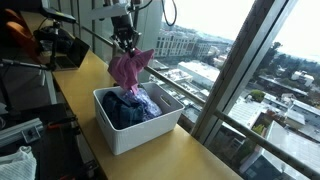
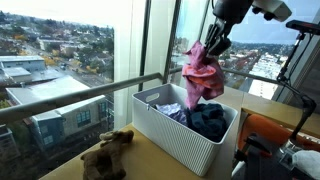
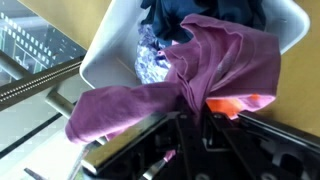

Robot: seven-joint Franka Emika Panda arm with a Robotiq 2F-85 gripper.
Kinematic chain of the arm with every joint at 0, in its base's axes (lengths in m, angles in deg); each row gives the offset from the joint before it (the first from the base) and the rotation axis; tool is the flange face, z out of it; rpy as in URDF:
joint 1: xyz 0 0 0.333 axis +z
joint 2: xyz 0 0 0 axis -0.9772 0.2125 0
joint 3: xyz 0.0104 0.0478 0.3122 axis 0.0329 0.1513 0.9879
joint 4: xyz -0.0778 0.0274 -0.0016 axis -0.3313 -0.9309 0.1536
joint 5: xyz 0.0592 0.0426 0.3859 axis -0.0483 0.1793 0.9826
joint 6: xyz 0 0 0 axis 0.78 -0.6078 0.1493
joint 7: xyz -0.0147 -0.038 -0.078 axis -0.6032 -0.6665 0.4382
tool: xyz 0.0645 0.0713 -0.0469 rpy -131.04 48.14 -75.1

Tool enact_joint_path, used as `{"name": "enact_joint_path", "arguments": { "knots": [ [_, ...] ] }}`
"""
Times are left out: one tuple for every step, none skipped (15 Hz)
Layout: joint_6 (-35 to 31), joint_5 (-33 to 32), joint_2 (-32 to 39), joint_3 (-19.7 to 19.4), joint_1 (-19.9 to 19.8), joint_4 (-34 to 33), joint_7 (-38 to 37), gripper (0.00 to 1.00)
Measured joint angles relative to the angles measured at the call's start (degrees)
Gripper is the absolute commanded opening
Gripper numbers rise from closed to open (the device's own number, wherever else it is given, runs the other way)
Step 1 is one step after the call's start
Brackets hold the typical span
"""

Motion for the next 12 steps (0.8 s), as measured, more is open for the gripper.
{"name": "enact_joint_path", "arguments": {
  "knots": [
    [-0.2,-1.9,1.1,-0.1,-0.1,0.9,-2.7,0.03],
    [-0.5,-3.8,2.6,-0.2,-0.1,1.9,-5.6,0.03],
    [-1.4,-5.5,4.6,-0.2,-0.1,2.8,-8.3,0.03],
    [-2.5,-6.8,6.8,-0.2,-0.1,3.6,-10.7,0.03],
    [-3.8,-8.0,9.3,-0.3,-0.1,4.2,-12.8,0.03],
    [-5.2,-9.0,12.0,-0.6,0.0,4.5,-14.6,0.03],
    [-6.6,-9.6,14.7,-1.1,0.1,4.5,-15.9,0.03],
    [-8.1,-9.9,17.5,-1.8,0.2,4.4,-16.6,0.03],
    [-9.5,-9.9,20.1,-2.6,0.4,4.2,-17.0,0.03],
    [-10.8,-9.9,22.4,-3.4,0.6,3.8,-17.2,0.03],
    [-11.8,-9.9,24.4,-4.1,0.7,3.4,-17.2,0.03],
    [-12.7,-9.9,26.0,-4.7,0.9,2.8,-17.2,0.03]
  ]
}}
